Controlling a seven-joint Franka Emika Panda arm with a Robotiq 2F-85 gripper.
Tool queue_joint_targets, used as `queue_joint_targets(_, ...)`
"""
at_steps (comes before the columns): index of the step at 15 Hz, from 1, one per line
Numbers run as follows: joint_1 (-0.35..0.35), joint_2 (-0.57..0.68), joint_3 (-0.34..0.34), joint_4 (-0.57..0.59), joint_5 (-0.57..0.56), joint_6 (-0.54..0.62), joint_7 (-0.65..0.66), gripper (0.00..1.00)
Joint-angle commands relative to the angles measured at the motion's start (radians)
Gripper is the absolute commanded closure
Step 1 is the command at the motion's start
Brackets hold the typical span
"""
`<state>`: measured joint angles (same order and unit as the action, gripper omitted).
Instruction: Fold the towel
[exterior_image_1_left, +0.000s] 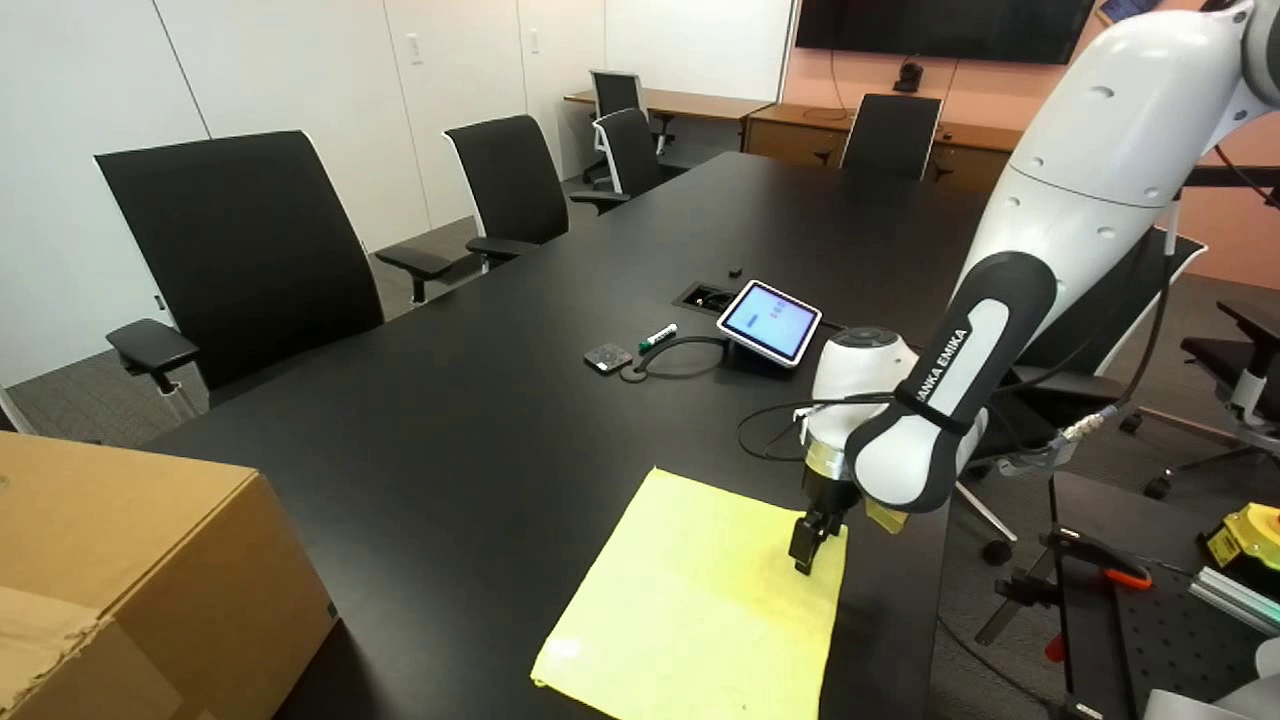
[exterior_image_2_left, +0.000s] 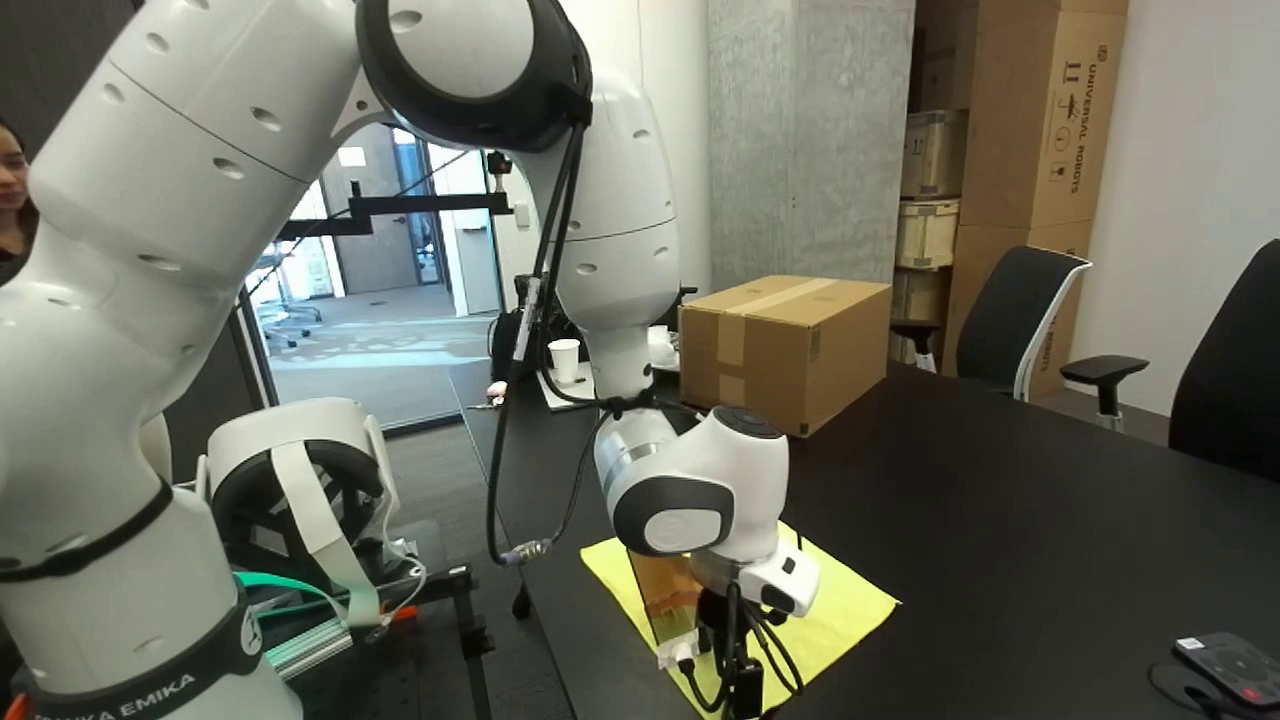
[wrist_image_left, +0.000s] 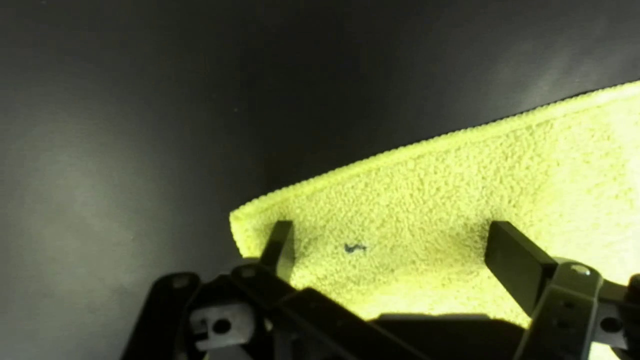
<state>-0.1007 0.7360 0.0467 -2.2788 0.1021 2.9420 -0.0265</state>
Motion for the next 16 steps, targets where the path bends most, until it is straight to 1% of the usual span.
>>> queue_joint_targets(1, -0.018, 0.039, -0.003, 0.048, -0.002, 0.028, 0.005, 0.0)
queue_joint_targets(5, -0.039, 0.05, 0.002, 0.066, 0.0, 0.016, -0.002, 0.01)
queue_joint_targets(7, -0.037, 0.045, 0.001, 0.062, -0.003, 0.0, -0.001, 0.26)
queue_joint_targets(8, -0.032, 0.04, -0.002, 0.061, -0.004, -0.013, 0.002, 0.3)
queue_joint_targets(14, 0.006, -0.004, -0.024, 0.047, -0.009, -0.075, 0.025, 0.78)
queue_joint_targets(16, 0.019, -0.025, -0.03, 0.037, -0.01, -0.104, 0.033, 0.92)
